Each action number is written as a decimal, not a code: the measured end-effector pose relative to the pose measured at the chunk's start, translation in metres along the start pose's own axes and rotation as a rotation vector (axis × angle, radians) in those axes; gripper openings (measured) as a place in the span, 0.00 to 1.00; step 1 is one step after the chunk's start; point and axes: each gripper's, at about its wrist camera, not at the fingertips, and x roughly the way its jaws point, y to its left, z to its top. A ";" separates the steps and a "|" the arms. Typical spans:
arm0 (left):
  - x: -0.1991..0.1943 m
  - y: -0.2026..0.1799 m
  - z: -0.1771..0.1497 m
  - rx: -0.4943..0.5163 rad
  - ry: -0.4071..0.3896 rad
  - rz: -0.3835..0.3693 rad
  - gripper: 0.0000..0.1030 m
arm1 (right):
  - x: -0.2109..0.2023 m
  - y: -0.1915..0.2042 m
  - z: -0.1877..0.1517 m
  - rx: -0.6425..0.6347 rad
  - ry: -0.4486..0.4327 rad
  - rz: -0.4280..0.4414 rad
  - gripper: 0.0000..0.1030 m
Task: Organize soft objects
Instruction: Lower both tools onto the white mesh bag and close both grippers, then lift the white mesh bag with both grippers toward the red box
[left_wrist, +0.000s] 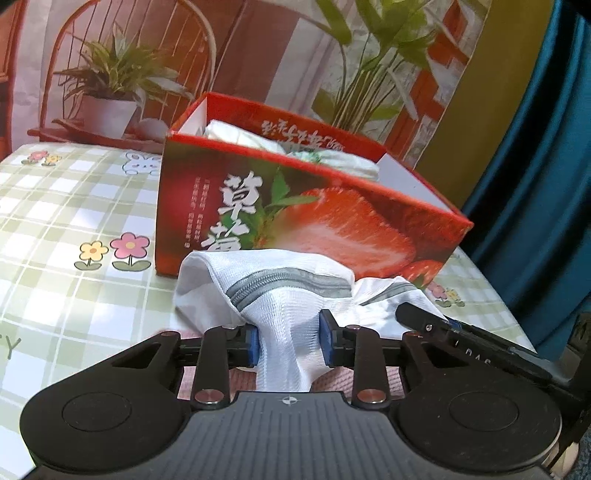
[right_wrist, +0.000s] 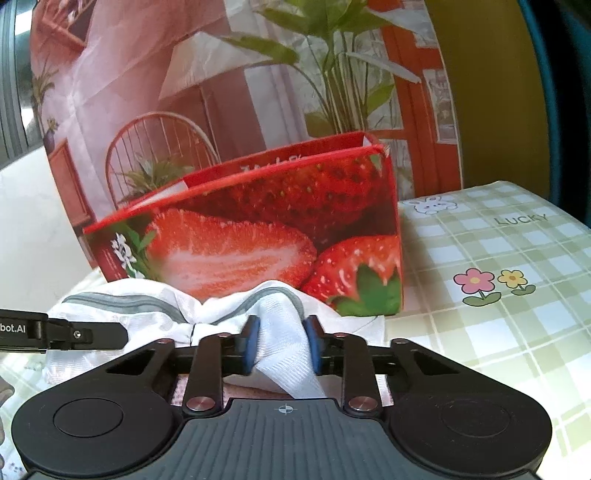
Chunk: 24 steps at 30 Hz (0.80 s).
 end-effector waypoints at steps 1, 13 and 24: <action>-0.003 -0.002 0.000 0.004 -0.007 -0.004 0.30 | -0.003 -0.001 0.002 0.011 -0.003 0.006 0.15; -0.024 -0.010 -0.006 0.026 -0.037 -0.030 0.30 | -0.031 0.001 0.010 0.027 -0.049 0.043 0.03; -0.050 0.004 -0.012 -0.052 -0.072 -0.062 0.29 | -0.059 0.030 0.020 -0.057 -0.092 0.092 0.02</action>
